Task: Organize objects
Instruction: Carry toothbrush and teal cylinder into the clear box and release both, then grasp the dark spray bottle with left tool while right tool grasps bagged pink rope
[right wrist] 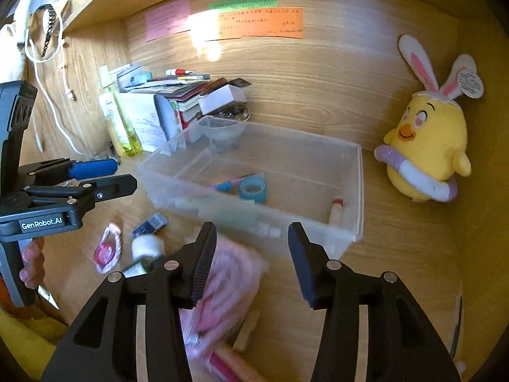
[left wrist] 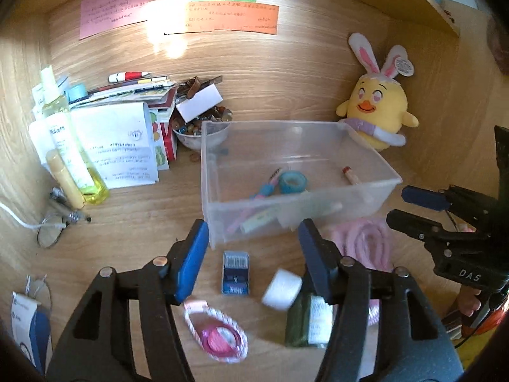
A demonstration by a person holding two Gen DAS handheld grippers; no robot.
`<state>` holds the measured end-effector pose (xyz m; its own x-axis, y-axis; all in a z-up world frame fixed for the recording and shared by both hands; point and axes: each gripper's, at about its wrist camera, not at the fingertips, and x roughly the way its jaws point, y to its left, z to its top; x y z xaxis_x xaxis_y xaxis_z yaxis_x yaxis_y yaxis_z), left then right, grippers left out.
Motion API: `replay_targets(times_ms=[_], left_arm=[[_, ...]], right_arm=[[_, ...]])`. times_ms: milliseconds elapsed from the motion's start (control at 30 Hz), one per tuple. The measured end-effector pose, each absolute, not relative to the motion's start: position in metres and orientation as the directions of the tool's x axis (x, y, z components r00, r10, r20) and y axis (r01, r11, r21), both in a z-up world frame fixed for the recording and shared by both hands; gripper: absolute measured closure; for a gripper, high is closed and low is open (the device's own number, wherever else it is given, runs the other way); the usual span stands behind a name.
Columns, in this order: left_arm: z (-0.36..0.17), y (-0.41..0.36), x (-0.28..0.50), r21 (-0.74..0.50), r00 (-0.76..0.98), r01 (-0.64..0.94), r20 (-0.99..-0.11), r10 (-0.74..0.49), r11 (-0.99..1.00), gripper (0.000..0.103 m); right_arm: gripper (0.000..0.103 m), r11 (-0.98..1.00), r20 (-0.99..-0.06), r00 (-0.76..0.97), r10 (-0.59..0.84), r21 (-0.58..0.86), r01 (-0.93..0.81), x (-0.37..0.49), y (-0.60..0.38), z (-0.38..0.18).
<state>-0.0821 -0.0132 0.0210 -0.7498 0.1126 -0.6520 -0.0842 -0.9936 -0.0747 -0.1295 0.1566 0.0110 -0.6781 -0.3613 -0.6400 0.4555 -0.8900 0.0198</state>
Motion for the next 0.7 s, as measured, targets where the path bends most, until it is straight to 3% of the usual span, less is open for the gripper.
replay_targets(times_ms=[200, 500, 700], left_arm=[[0.009, -0.003, -0.06, -0.093, -0.732, -0.115, -0.666, 0.148, -0.989, 0.039], [-0.024, 0.015, -0.041, -0.119, -0.682, -0.144, -0.707, 0.185, -0.982, 0.04], [-0.031, 0.02, -0.038, -0.132, -0.668, -0.172, -0.713, 0.214, -0.976, 0.053]], right_arm=[[0.057, -0.893, -0.653, -0.674, -0.345, 0.007, 0.45, -0.101, 0.164, -0.003], [0.057, -0.886, -0.705, -0.585, -0.401, 0.136, 0.444, -0.093, 0.171, -0.031], [0.057, -0.882, -0.703, -0.577, -0.417, 0.157, 0.445, -0.093, 0.167, -0.031]])
